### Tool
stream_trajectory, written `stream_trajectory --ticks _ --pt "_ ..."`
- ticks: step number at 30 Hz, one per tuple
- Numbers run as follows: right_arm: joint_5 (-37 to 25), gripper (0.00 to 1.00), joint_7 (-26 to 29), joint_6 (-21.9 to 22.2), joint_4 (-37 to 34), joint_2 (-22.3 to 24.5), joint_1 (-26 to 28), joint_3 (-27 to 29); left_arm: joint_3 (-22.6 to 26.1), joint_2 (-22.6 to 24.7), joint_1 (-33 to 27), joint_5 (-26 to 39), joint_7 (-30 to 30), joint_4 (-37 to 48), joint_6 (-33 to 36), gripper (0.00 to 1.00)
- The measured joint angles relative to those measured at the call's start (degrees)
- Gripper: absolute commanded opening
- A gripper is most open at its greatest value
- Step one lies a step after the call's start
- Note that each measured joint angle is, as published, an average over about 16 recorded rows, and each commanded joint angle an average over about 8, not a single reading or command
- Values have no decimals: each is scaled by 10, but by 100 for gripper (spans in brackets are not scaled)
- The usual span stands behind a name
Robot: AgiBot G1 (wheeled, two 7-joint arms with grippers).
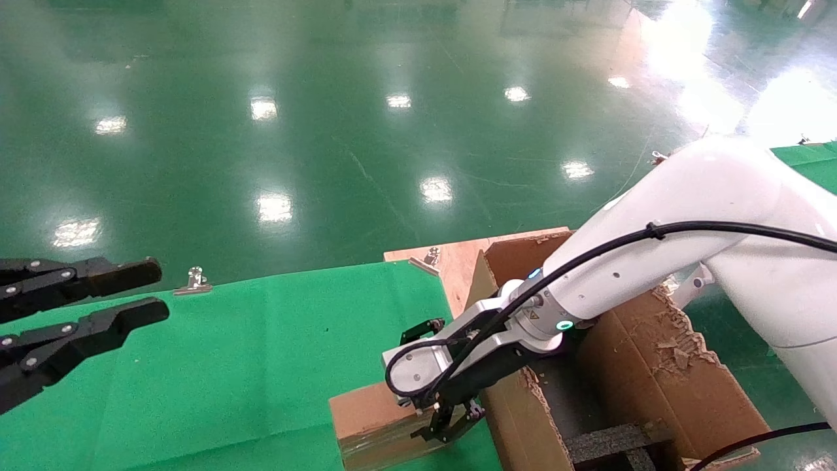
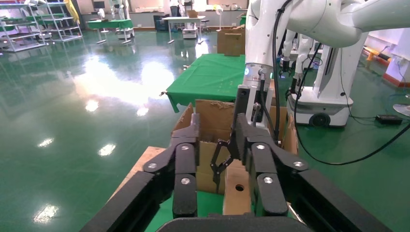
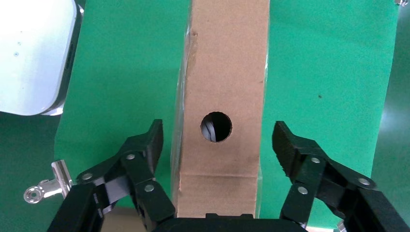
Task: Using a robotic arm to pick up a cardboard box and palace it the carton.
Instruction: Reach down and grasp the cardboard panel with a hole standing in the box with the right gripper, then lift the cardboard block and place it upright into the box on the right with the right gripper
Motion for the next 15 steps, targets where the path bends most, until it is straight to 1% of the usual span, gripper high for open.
stream_trajectory --ticks 15 --pt "0 0 -1 -1 0 0 -1 2 0 0 0 0 0 0 0 100"
